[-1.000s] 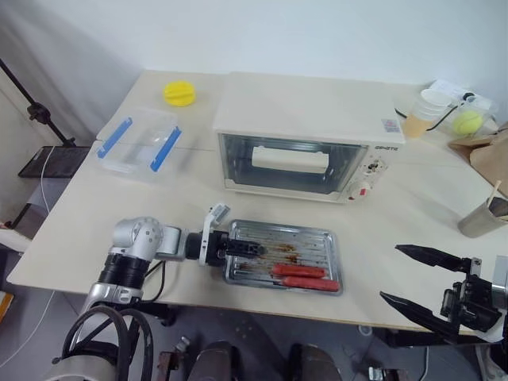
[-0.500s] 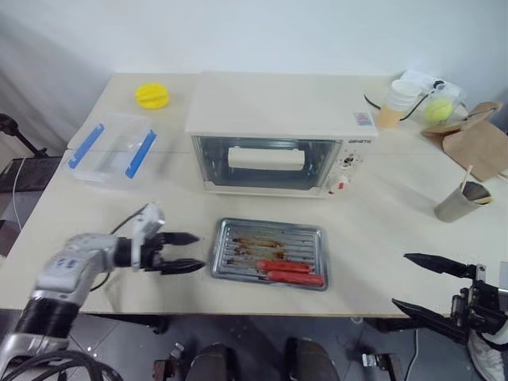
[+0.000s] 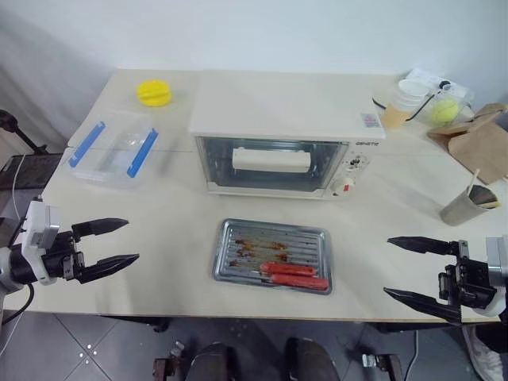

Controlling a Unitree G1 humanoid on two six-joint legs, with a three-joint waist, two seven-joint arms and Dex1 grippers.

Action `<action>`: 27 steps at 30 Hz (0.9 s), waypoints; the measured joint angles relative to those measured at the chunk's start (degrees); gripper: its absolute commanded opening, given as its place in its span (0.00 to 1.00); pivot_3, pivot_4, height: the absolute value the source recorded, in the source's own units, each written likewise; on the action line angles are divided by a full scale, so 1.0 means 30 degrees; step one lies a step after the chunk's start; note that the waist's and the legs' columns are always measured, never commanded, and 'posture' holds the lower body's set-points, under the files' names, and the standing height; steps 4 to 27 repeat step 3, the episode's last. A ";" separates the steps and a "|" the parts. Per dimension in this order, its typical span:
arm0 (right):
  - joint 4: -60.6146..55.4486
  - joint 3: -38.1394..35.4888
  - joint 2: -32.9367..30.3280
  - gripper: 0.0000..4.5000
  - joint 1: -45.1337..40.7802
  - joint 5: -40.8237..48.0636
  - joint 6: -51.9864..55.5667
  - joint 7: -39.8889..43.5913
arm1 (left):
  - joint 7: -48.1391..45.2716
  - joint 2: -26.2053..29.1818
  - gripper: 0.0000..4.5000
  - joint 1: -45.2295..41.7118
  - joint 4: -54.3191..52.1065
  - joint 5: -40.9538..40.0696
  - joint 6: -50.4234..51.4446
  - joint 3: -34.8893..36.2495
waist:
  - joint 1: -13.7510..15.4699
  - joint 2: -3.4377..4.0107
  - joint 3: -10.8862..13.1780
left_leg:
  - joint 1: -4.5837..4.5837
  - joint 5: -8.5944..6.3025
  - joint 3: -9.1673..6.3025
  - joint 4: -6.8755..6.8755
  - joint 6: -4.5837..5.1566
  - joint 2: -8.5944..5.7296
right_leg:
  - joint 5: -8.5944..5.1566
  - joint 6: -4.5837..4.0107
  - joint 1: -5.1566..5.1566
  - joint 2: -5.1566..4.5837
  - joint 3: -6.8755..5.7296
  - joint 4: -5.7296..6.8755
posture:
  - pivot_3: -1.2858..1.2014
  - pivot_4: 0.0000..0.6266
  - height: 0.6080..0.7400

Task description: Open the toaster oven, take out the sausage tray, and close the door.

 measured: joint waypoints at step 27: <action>-0.0025 0.0001 -0.0008 1.00 0.0061 -0.0006 0.0057 -0.0001 | 0.0504 -0.0375 1.00 0.0729 -0.0612 0.0209 -0.0242 0.0200 | -0.0026 -0.0002 0.0001 | 0.0000 -0.0004 0.0015 -0.0008 0.0005 0.0001 | 0.0003 0.0006 0.0003 0.0001 -0.0015 -0.0019 | 0.52 0.24 1.00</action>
